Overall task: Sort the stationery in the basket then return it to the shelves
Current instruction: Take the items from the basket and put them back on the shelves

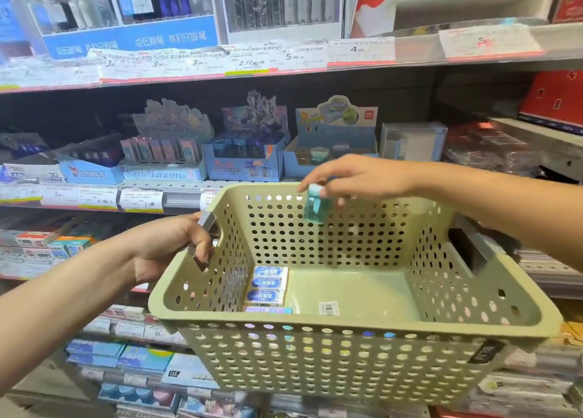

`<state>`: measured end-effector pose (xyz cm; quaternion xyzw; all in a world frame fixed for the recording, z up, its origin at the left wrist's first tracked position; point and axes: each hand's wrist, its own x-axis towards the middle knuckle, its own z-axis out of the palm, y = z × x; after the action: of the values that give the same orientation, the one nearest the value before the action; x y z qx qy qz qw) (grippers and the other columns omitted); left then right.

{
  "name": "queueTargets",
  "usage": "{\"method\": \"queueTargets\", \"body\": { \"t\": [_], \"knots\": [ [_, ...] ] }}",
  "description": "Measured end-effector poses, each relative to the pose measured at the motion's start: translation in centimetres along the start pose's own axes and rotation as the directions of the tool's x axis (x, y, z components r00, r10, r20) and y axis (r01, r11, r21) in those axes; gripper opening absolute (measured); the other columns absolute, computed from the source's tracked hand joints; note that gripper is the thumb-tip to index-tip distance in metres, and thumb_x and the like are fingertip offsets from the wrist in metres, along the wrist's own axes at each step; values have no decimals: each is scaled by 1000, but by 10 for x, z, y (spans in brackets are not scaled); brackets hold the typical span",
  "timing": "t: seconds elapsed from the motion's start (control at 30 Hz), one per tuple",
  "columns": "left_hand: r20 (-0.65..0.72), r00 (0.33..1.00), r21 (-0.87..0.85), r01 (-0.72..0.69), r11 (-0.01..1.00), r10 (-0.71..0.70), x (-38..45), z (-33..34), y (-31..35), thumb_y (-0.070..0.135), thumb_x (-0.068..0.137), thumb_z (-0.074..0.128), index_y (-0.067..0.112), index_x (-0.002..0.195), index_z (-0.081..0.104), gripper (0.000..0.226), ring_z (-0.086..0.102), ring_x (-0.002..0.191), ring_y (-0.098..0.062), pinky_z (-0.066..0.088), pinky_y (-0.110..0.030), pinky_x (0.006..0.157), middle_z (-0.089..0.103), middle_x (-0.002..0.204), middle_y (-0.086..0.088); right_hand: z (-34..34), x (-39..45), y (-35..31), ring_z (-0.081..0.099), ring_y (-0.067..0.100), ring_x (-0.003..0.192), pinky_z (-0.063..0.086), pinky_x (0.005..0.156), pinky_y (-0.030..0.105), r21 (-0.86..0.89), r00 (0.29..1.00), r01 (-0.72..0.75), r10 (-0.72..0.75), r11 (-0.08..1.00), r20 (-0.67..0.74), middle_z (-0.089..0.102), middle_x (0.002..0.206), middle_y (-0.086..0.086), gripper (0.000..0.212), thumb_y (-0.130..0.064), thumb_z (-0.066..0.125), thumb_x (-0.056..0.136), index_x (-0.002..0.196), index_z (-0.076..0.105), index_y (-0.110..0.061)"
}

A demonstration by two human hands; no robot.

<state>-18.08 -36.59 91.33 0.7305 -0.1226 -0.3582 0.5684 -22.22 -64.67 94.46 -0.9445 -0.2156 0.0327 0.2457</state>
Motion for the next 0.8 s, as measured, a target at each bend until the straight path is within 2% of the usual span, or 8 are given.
{"method": "queueTargets", "body": {
  "t": [0.1, 0.2, 0.27, 0.33, 0.4, 0.5, 0.67, 0.8],
  "knots": [
    [3, 1000, 3, -9, 1000, 9, 0, 3, 2, -11, 43, 37, 9, 90, 55, 54, 59, 43, -30, 50, -34, 39, 63, 62, -21, -15, -5, 1, 54, 0, 80, 49, 73, 23, 164, 990, -15, 38, 986, -136, 57, 102, -10, 30, -16, 40, 99, 121, 59, -22],
    [-5, 1000, -5, -5, 1000, 5, 0, 1, 2, -11, 42, 37, 9, 91, 56, 57, 59, 41, -30, 50, -33, 37, 62, 63, -23, -25, -5, 4, 56, 21, 98, 51, 87, 34, 208, 970, -29, 78, 978, -229, 58, 117, -1, 31, -17, 38, 100, 123, 57, -26],
    [-19, 1000, 19, -3, 1000, 3, 3, -2, 1, -11, 36, 41, 9, 99, 55, 68, 57, 43, -30, 51, -33, 41, 58, 73, -24, -30, 0, 10, 58, 17, 98, 51, 86, 30, 174, 947, -68, 118, 982, -297, 56, 121, -2, 32, -19, 38, 101, 128, 53, -25],
    [-20, 1000, 24, 2, 1000, -2, 4, -3, 0, -11, 36, 42, 9, 101, 54, 69, 57, 44, -30, 51, -33, 42, 57, 73, -24, -32, 8, 18, 58, 5, 89, 49, 78, 19, 108, 915, -123, 155, 986, -373, 52, 123, -6, 35, -23, 39, 100, 134, 48, -21],
    [-8, 1000, 4, 6, 1000, -6, 3, -3, 0, -12, 38, 40, 9, 94, 55, 62, 58, 42, -31, 50, -33, 39, 60, 67, -23, -32, 16, 27, 61, 13, 92, 52, 76, 23, 83, 877, -188, 205, 979, -434, 54, 124, 0, 37, -26, 43, 99, 135, 44, -18],
    [-17, 1000, 24, -5, 1000, 5, 4, -3, 0, -11, 31, 44, 9, 94, 55, 67, 58, 44, -31, 50, -35, 39, 60, 68, -23, -34, 27, 40, 59, 28, 105, 51, 90, 39, 10, 828, -287, 253, 958, -500, 57, 122, 12, 37, -29, 48, 96, 129, 46, -12],
    [-13, 1000, 20, -1, 1000, 1, 4, -3, 0, -10, 43, 38, 9, 89, 55, 53, 58, 43, -29, 51, -31, 42, 61, 65, -21, -36, 37, 51, 52, 28, 114, 35, 82, 25, -133, 796, -424, 299, 896, -526, 55, 126, 13, 34, -26, 49, 96, 127, 48, -10],
    [-21, 1000, 15, 0, 1000, 0, 4, -4, -1, -10, 42, 38, 9, 90, 55, 53, 58, 44, -30, 51, -33, 40, 60, 66, -22, -32, 42, 54, 51, 28, 116, 34, 82, 24, -140, 776, -470, 331, 872, -537, 54, 128, 12, 32, -22, 49, 97, 126, 50, -11]
  ]
}}
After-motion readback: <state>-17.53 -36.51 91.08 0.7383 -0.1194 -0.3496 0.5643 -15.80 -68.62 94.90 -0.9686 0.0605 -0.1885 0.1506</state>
